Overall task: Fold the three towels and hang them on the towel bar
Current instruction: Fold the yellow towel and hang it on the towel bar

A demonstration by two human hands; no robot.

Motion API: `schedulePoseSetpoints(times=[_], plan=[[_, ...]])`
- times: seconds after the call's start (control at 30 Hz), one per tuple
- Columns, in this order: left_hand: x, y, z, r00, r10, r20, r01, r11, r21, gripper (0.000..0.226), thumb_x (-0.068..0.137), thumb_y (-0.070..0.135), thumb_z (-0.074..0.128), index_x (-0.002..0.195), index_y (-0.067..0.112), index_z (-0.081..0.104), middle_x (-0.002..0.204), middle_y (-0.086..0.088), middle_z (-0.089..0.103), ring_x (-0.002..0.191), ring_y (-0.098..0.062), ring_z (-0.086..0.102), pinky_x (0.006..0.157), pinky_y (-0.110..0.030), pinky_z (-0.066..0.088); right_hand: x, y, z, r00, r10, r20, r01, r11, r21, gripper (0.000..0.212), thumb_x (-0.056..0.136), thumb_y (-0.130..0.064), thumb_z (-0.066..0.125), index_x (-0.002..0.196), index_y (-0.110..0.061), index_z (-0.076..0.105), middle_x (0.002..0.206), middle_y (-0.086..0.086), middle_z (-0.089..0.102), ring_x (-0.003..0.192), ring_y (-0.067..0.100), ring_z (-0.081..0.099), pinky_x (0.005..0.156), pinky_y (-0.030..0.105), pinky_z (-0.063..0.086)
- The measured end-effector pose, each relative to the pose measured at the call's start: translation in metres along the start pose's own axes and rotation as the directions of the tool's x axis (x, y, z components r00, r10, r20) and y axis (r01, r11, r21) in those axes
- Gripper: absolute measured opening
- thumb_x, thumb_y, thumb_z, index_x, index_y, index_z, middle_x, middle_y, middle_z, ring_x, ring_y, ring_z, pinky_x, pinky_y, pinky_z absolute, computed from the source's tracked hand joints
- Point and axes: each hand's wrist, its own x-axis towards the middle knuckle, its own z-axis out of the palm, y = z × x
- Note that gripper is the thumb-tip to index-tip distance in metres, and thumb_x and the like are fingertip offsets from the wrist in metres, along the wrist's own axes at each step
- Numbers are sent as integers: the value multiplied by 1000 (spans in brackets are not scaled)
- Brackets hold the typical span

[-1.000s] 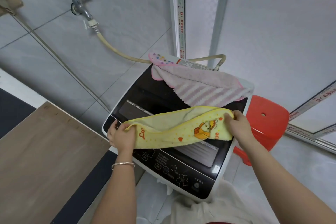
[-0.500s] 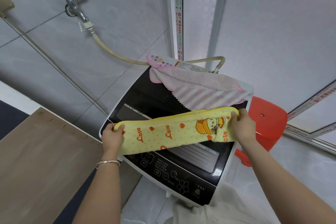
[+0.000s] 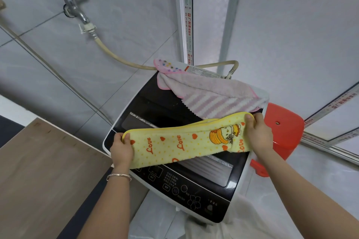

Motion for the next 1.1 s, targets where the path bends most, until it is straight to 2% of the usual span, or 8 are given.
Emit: schedulePoseSetpoints(times=[0.13,0.27,0.4,0.57,0.7,0.87,1.0,1.1], plan=[[-6,3,4,999,0,-51,3,998,58,30,95,22,46,121,7,49,119,-18,56,105,-32,52,86,-45,43,2,-2,-4,995,46,93,-44,999,-26,52,87,-56,48,111,-9,46,89,6,56,81,29,51,73,37,43],[-30,23,20,971,166,-173,-129,970,209,43,86,15,52,129,11,48,139,-16,37,133,-34,28,109,-50,23,2,-6,-3,995,23,102,-15,997,-72,57,84,-52,56,118,-8,44,91,6,57,81,27,52,71,36,44],[-66,40,51,918,396,22,-388,886,253,40,90,18,52,130,19,50,141,-10,40,134,-28,32,111,-47,24,1,-14,0,991,-71,115,84,990,-115,56,81,-41,63,122,-9,45,109,10,62,96,31,58,69,33,40],[-91,32,81,862,431,266,-493,836,241,48,98,36,34,144,23,30,153,-5,26,144,-22,17,118,-40,10,5,-20,4,977,-115,182,141,981,-137,63,78,-39,69,130,-14,43,127,7,55,114,27,54,80,35,43],[-89,19,81,838,450,307,-537,780,321,72,85,57,3,150,27,11,160,-1,5,147,-19,1,116,-34,-6,5,-20,7,964,-121,236,165,970,-177,48,86,-36,61,126,-11,49,113,13,64,107,32,58,79,35,43],[-86,14,78,851,419,318,-517,774,366,81,79,68,-2,149,28,-3,160,-3,-8,147,-21,-10,115,-38,-11,9,-18,3,993,-91,72,93,995,-34,30,97,-26,43,118,-7,52,86,19,63,91,38,59,69,33,36],[-88,16,76,853,403,332,-513,766,387,72,79,65,-2,142,35,-16,159,-3,-12,146,-21,-13,114,-40,-13,9,-14,-1,999,-53,11,53,999,-6,26,98,-24,40,106,-3,51,61,8,47,75,38,54,63,33,31],[-87,17,75,845,385,370,-521,748,412,68,77,65,-7,139,40,-18,159,-1,-14,146,-21,-16,114,-41,-15,10,-15,-2,997,-44,56,46,999,-26,26,97,-26,43,108,-3,49,71,13,54,85,40,57,64,34,33]])
